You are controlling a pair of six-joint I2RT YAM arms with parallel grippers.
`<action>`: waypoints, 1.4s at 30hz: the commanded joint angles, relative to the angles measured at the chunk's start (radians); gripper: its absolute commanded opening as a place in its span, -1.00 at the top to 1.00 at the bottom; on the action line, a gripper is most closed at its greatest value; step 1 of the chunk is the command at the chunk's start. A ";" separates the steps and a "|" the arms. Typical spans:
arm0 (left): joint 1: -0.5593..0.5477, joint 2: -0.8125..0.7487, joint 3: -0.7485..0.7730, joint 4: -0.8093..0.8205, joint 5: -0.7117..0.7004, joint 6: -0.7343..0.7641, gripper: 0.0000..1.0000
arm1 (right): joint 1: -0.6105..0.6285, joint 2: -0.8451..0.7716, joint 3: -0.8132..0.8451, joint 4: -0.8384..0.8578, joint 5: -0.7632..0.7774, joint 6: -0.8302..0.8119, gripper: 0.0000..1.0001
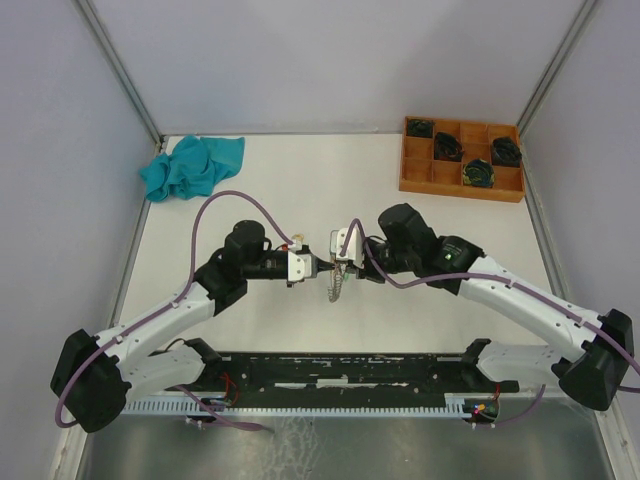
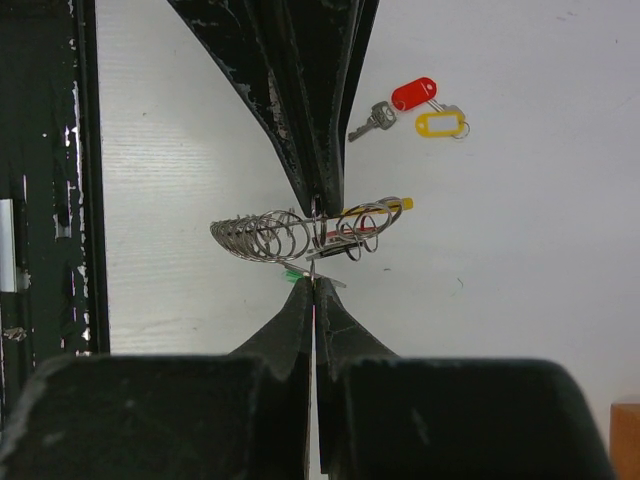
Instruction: Put the keys on the keyring
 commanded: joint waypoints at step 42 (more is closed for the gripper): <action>-0.003 0.017 0.035 0.039 0.057 -0.061 0.95 | 0.014 -0.044 -0.020 0.079 -0.027 -0.037 0.98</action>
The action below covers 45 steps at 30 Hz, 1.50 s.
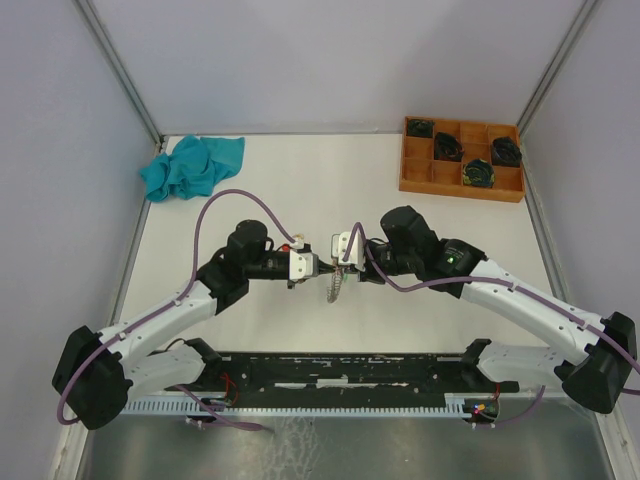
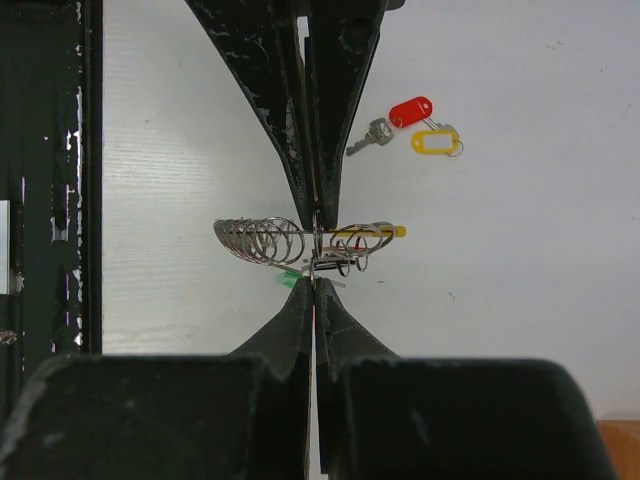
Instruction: Put the keys on the keyring
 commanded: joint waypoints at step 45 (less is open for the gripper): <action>-0.004 0.004 0.053 0.028 0.025 -0.060 0.95 | 0.027 -0.022 0.014 0.004 0.021 -0.034 0.98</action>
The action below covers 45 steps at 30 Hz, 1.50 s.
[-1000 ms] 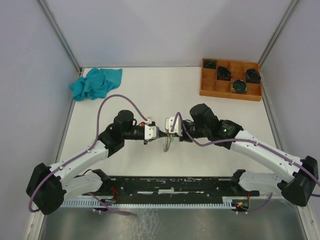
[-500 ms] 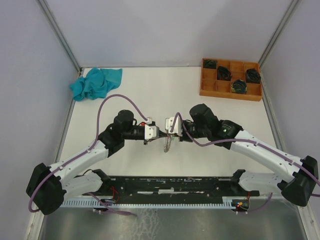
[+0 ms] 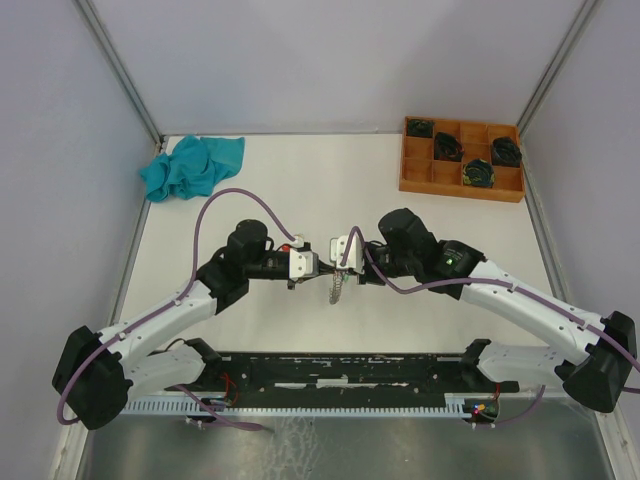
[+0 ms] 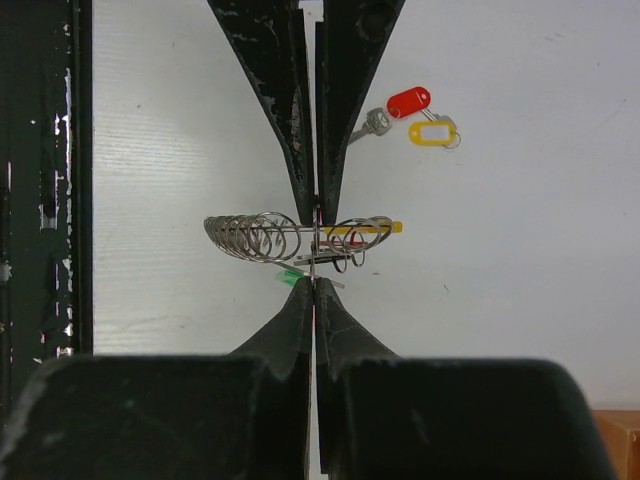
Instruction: Put the keys on the keyring
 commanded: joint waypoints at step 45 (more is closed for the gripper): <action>-0.003 0.001 0.055 0.021 0.000 -0.036 0.95 | 0.014 -0.028 0.008 0.014 0.027 -0.013 0.98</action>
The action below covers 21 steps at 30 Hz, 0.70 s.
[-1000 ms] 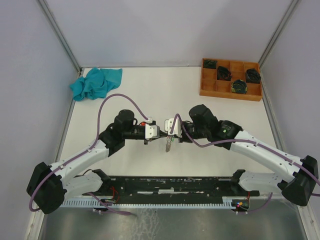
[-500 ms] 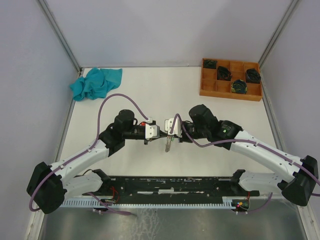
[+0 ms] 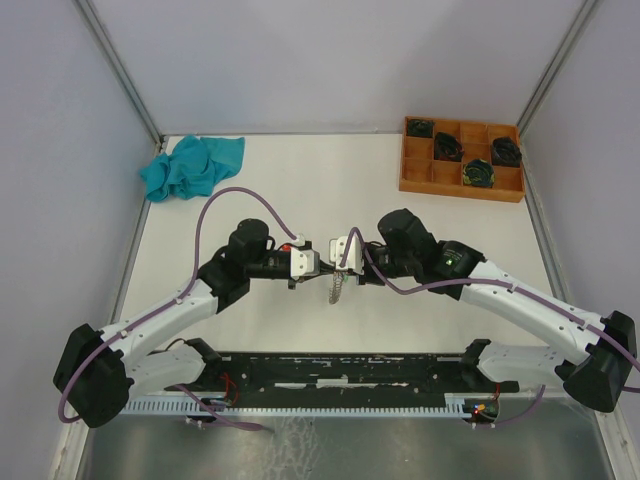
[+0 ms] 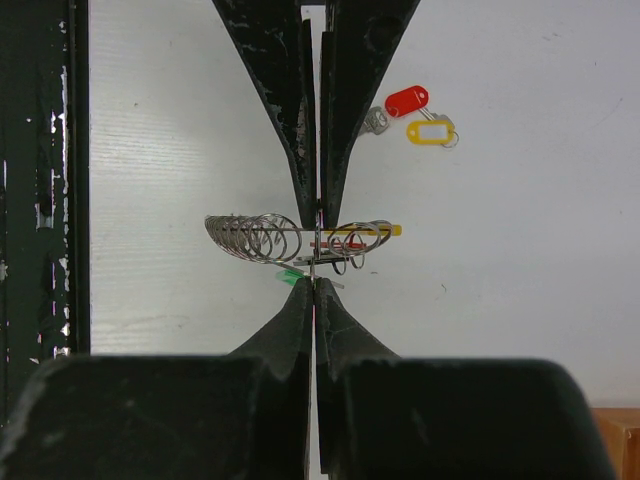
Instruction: Put the keys on the keyring
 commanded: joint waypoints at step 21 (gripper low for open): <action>-0.003 -0.008 0.053 0.017 0.001 -0.028 0.95 | 0.009 -0.025 0.010 0.018 0.004 -0.007 0.98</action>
